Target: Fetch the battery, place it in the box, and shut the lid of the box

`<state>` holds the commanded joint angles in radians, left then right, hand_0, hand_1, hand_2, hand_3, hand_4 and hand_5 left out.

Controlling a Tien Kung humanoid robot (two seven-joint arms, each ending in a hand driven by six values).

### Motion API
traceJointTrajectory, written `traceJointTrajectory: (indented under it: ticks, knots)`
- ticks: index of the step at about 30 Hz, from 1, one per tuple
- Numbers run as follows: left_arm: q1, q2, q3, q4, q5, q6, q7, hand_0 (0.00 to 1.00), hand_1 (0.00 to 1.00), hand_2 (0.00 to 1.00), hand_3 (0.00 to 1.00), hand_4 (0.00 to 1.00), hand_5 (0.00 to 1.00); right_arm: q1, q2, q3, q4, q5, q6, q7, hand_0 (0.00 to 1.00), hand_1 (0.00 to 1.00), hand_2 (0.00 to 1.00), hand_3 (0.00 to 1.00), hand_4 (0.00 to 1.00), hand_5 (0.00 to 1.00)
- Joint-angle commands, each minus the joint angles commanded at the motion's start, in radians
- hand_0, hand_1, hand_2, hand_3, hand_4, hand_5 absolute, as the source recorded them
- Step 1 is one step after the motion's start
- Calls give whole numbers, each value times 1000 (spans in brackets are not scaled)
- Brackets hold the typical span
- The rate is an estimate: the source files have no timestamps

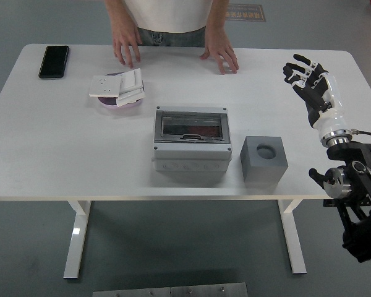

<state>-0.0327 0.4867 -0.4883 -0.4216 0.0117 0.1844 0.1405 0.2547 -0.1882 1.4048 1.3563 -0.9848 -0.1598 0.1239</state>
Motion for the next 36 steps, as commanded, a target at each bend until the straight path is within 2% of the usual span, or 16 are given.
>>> traceJointTrajectory:
  ticks: [17,18,23,24,29,30,36]
  knots:
    - [3,-1,-4,-1,3,-1,2,604,716,600,590,460,5,-18,-8,41,14,-7,12,-2,777,745,759,799,844,233]
    - [3,-1,-4,-1,4,-1,3,604,716,600,591,460,3,-21,-10,43,16,-6,12,-2,772,747,761,800,907,291]
    - [5,0,-5,-1,6,-2,4,604,716,600,591,460,3,-30,-13,44,21,-2,13,-2,772,747,761,800,907,291]
    - [6,0,-5,-1,6,-2,4,605,718,600,591,458,2,-31,-13,44,23,-2,13,-2,789,750,772,801,998,443]
    - [5,0,-4,0,3,-4,3,605,718,600,591,458,2,-31,-13,42,29,0,15,-4,789,750,772,801,998,443]
    - [5,0,-3,0,2,-4,3,604,717,598,588,449,3,-30,-13,41,30,0,15,-5,794,758,775,802,998,493]
    - [6,1,-1,0,-3,-5,1,606,718,599,588,449,2,-27,-14,34,33,-1,14,-7,795,758,769,802,998,505]
